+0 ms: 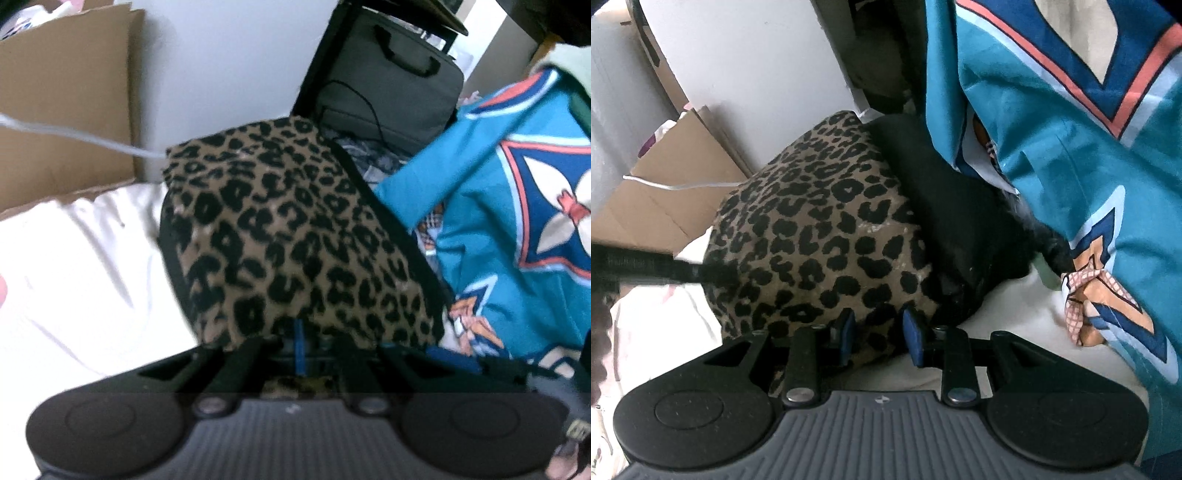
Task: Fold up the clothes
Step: 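Open both tools to release the skirt and pull them back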
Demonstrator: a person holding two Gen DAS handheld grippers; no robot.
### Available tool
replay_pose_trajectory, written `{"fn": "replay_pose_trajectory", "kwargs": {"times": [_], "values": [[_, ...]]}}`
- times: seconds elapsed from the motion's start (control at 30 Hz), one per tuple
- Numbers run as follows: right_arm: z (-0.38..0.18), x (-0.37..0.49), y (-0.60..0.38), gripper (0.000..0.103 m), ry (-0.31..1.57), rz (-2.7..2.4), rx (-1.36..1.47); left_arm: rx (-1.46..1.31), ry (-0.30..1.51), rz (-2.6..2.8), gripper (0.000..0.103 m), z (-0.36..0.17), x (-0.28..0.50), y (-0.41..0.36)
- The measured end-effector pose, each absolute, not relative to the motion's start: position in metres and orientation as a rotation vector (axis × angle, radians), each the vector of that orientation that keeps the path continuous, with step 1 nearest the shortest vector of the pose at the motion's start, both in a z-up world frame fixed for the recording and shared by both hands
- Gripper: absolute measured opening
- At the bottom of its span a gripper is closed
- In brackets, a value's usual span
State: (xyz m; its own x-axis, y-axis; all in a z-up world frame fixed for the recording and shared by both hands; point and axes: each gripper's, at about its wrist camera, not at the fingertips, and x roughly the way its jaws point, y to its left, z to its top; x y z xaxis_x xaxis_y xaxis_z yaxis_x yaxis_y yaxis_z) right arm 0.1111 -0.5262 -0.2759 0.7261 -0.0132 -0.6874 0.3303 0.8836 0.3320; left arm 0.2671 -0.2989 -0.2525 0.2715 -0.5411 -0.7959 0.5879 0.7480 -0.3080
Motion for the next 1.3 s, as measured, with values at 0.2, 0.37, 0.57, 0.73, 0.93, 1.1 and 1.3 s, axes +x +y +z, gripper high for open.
{"fn": "replay_pose_trajectory", "kwargs": {"times": [0.2,0.37,0.57,0.73,0.93,1.1,1.3], "values": [[-0.270,0.108,-0.514,0.036,0.724,-0.167,0.452,0.045,1.098,-0.732,0.003,-0.268,0.244,-0.280],[-0.276,0.108,-0.501,0.036,0.752,-0.142,0.427,-0.003,1.165,-0.683,0.007,-0.287,0.227,-0.265],[-0.279,0.103,-0.498,0.036,0.776,-0.152,0.436,-0.025,1.218,-0.666,0.015,-0.300,0.203,-0.254],[-0.271,0.101,-0.497,0.036,0.764,-0.151,0.436,-0.031,1.241,-0.659,0.015,-0.310,0.193,-0.249],[-0.256,0.097,-0.492,0.036,0.767,-0.151,0.437,-0.023,1.262,-0.638,0.014,-0.307,0.190,-0.246],[-0.235,0.093,-0.487,0.041,0.783,-0.144,0.425,-0.037,1.269,-0.606,0.010,-0.290,0.192,-0.238],[-0.198,0.086,-0.485,0.057,0.800,-0.157,0.415,-0.020,1.237,-0.558,0.044,-0.241,0.205,-0.237]]}}
